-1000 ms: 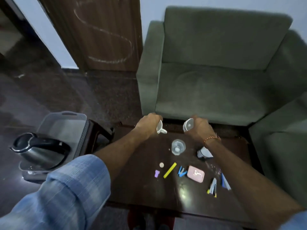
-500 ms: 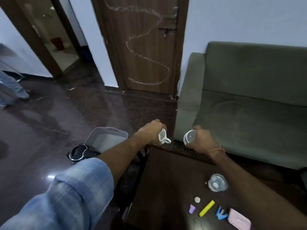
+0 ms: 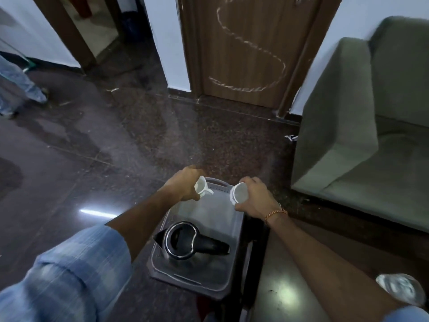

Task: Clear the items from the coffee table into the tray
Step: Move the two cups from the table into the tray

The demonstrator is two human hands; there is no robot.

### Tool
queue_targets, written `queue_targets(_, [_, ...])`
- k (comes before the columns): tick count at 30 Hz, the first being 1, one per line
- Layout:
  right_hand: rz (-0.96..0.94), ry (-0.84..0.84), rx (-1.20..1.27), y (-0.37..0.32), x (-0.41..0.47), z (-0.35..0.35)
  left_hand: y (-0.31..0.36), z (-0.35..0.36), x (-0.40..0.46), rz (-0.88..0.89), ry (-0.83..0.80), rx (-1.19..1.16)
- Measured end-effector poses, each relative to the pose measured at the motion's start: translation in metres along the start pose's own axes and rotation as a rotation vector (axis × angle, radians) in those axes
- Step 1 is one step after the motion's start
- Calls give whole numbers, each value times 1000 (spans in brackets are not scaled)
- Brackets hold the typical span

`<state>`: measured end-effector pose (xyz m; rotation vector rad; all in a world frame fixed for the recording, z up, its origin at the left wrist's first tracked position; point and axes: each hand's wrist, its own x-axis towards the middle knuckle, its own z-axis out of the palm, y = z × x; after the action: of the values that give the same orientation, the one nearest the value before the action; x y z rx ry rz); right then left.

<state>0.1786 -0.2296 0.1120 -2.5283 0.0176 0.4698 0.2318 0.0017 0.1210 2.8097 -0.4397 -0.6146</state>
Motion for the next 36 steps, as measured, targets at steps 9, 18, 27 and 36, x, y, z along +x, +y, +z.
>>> queue_targets(9, [50,-50,-74,-18,66,59,-52,34,45,38,-54,-47])
queue_targets(18, [74,-84,-134,0,86,102,-64,76,66,48,-112,-51])
queue_targets(27, [81,-85,-195,14,100,123,-71,97,77,18,-80,-55])
queue_targets(36, [106,-115,-157,17,99,136,-71,111,83,15,-117,8])
